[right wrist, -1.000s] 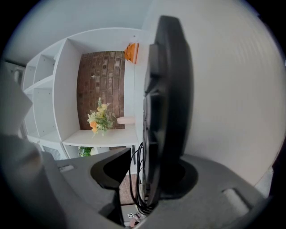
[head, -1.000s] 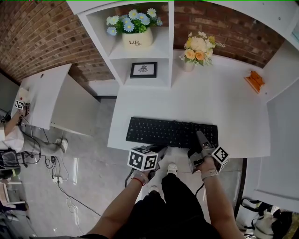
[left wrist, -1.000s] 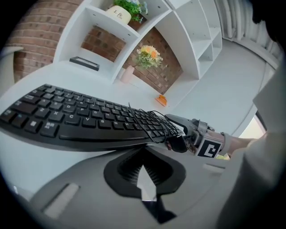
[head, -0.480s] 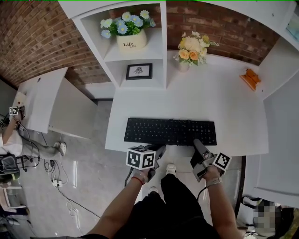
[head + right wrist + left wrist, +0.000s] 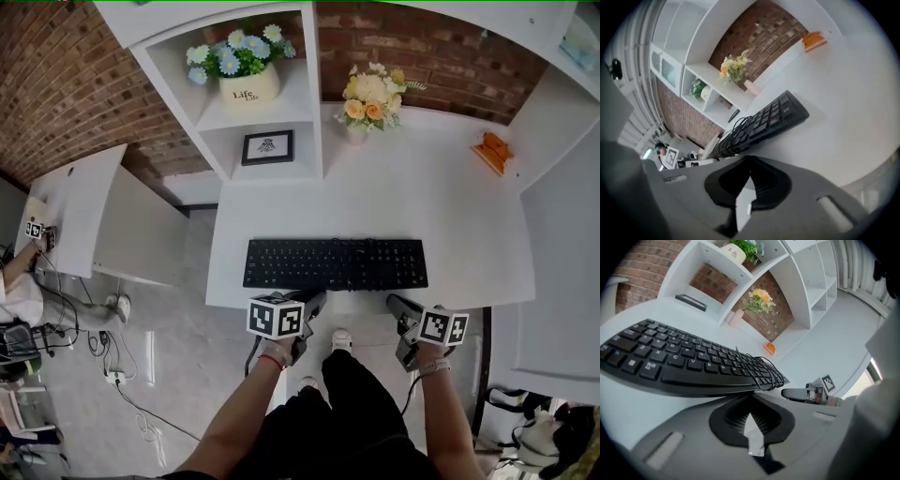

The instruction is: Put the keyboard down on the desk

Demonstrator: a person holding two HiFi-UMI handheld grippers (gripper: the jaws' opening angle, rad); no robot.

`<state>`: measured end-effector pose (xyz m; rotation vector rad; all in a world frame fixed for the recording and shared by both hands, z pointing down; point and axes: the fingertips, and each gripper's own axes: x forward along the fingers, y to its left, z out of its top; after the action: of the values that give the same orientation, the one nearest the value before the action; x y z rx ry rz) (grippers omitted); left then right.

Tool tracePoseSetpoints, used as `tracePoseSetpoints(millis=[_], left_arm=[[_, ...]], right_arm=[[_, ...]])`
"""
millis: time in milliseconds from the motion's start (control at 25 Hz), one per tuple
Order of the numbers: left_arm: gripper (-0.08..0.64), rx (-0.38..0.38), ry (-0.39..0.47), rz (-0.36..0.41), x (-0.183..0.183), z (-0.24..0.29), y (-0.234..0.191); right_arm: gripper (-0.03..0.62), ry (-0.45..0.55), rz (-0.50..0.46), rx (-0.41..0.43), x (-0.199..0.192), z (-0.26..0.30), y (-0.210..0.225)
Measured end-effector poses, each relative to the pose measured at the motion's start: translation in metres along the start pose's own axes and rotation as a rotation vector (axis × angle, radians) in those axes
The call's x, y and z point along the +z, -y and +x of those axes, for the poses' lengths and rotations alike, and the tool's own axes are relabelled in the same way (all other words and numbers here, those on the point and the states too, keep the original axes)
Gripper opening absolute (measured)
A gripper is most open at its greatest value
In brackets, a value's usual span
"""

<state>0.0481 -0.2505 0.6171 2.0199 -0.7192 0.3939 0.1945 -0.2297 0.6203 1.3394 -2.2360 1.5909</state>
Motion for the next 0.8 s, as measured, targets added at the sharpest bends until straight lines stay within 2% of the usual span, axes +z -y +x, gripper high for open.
tracePoseSetpoints(millis=[120, 400, 600, 720, 800], left_arm=[[0.000, 0.018, 0.002, -0.006, -0.001, 0.000, -0.003], [0.000, 0.027, -0.003, -0.018, -0.007, -0.004, -0.004], [0.000, 0.017, 0.088, -0.061, 0.008, -0.018, -0.009], [0.000, 0.050, 0.101, -0.017, 0.012, -0.028, -0.015], [0.002, 0.103, 0.097, 0.016, 0.011, -0.035, -0.024]], right_arm=[[-0.003, -0.026, -0.081, -0.074, 0.001, 0.002, 0.005], [-0.003, -0.046, -0.104, -0.101, -0.003, 0.011, 0.000], [-0.003, -0.059, -0.127, -0.119, -0.006, 0.010, 0.004], [-0.003, -0.050, -0.127, -0.117, -0.005, 0.008, 0.003], [-0.003, -0.040, -0.143, -0.111, -0.003, 0.007, 0.001]])
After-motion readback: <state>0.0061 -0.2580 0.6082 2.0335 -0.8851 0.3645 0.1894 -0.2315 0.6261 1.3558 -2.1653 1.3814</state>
